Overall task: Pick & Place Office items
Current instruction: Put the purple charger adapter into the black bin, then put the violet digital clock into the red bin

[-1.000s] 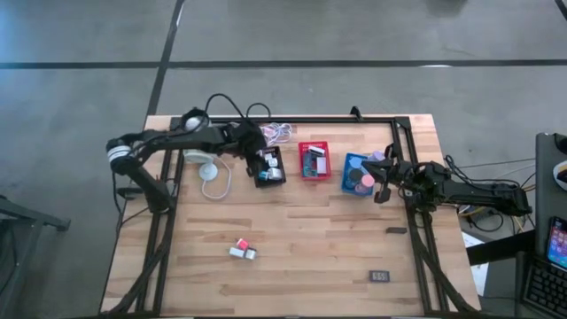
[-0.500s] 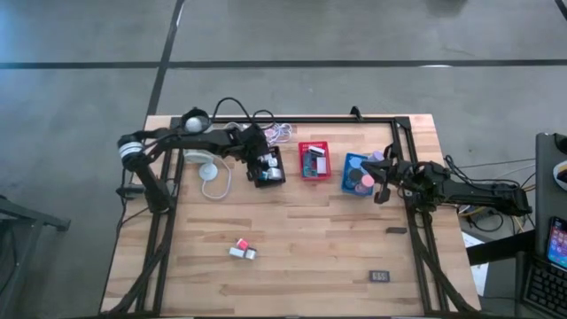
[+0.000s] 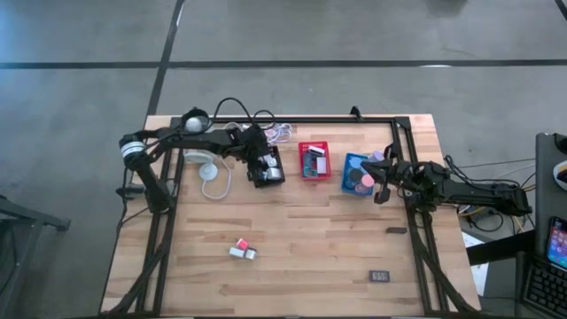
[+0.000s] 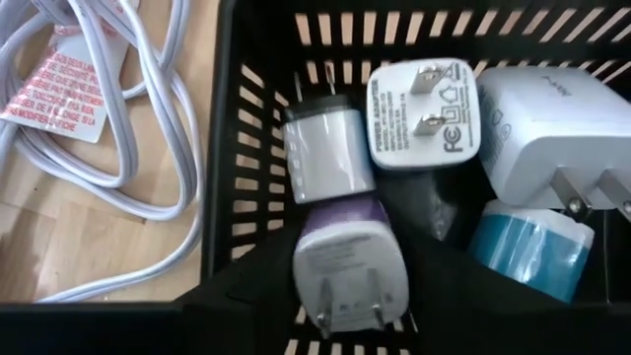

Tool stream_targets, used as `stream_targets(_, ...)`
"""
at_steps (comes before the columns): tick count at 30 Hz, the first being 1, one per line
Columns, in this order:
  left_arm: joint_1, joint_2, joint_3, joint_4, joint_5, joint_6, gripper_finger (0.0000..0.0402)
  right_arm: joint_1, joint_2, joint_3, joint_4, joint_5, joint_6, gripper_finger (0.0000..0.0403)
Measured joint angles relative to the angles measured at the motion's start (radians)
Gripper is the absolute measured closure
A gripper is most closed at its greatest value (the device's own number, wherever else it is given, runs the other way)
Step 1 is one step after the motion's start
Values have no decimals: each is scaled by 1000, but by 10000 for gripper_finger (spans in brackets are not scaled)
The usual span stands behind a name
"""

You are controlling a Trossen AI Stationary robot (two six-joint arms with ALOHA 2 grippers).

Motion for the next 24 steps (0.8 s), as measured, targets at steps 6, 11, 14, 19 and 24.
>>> stream_targets(6, 0, 0, 9, 0, 0, -4, 219, 0, 0, 0, 0, 0, 0, 394)
stream_targets(11, -1, -5, 10, -1, 0, -5, 217, 0, 0, 0, 0, 0, 1, 394)
stream_targets(14, -1, -23, 17, -30, 0, -10, 217, 0, 0, 0, 0, 0, 1, 394)
stream_targets(19, -5, -98, 91, -217, -2, -26, 219, 0, 0, 0, 0, 0, 0, 394)
stream_targets(24, -35, -242, 118, -301, 1, -49, 230, 0, 0, 0, 0, 0, 0, 394)
